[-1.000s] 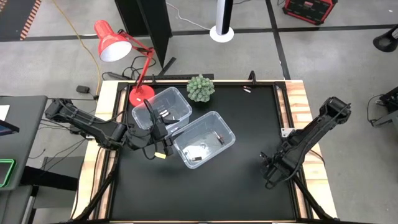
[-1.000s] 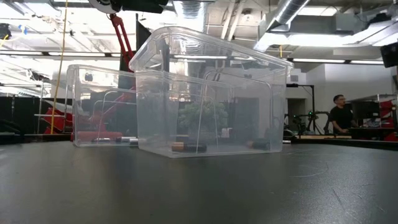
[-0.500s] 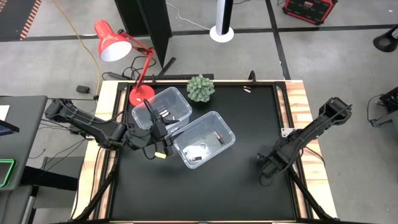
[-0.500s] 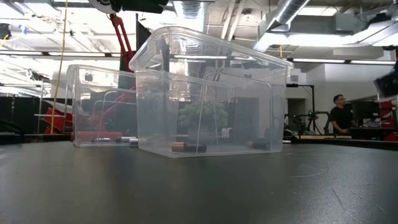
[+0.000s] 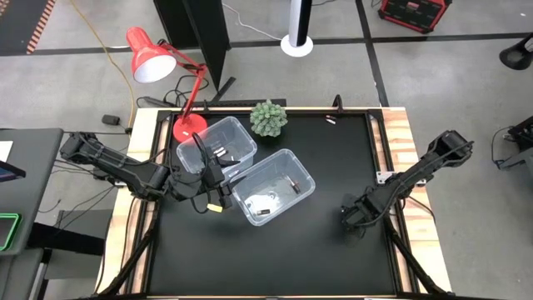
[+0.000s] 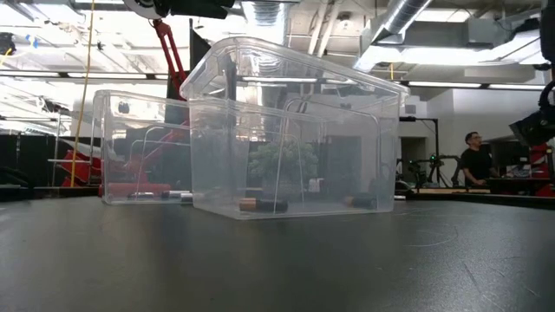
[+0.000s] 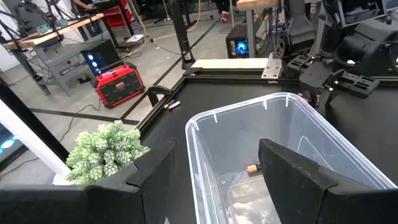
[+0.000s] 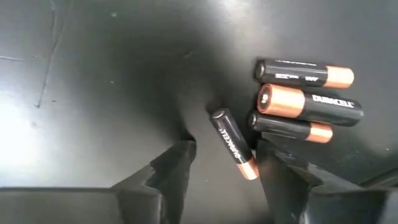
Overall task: Sort batteries
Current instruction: Put the brown battery into the bottom transparent bin
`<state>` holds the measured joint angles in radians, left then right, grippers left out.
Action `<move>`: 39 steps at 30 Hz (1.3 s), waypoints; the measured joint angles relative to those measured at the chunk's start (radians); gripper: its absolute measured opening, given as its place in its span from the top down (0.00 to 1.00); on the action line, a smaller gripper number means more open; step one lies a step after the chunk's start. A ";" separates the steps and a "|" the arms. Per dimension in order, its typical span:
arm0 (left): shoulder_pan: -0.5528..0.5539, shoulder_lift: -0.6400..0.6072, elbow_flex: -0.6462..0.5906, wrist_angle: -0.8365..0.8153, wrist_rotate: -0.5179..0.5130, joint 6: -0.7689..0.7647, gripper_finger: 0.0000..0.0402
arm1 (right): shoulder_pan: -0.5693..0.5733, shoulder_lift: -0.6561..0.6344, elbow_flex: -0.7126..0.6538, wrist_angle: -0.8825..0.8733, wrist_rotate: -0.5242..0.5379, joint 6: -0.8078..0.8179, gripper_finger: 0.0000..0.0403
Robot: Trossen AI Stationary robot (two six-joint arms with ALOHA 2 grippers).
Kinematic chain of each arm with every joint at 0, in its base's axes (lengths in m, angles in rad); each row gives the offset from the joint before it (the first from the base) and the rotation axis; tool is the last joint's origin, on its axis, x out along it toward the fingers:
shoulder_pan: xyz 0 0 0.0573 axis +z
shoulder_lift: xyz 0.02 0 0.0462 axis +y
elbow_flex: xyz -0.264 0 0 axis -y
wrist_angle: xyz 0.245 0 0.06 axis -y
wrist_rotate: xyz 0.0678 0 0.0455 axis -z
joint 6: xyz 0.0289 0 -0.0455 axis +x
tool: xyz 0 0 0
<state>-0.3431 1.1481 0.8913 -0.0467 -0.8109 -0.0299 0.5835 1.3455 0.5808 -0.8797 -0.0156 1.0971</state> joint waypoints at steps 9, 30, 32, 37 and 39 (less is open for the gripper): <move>0.000 0.000 0.000 0.000 0.000 0.005 0.45 | 0.001 0.001 -0.001 0.039 -0.029 0.001 0.71; 0.000 0.000 0.000 0.000 0.000 0.004 0.45 | 0.005 0.001 0.003 0.103 -0.032 0.012 0.99; 0.000 0.000 0.000 0.000 0.000 0.004 0.45 | 0.005 0.001 0.008 0.106 -0.033 0.000 0.99; 0.000 0.000 0.000 0.000 0.000 0.004 0.45 | 0.005 0.006 0.041 0.124 -0.023 -0.054 1.00; 0.000 0.000 0.000 0.000 0.000 0.004 0.45 | 0.005 0.006 0.060 0.162 -0.007 -0.078 1.00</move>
<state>-0.3431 1.1481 0.8913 -0.0467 -0.8112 -0.0261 0.5884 1.3514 0.6407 -0.7179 -0.0230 1.0194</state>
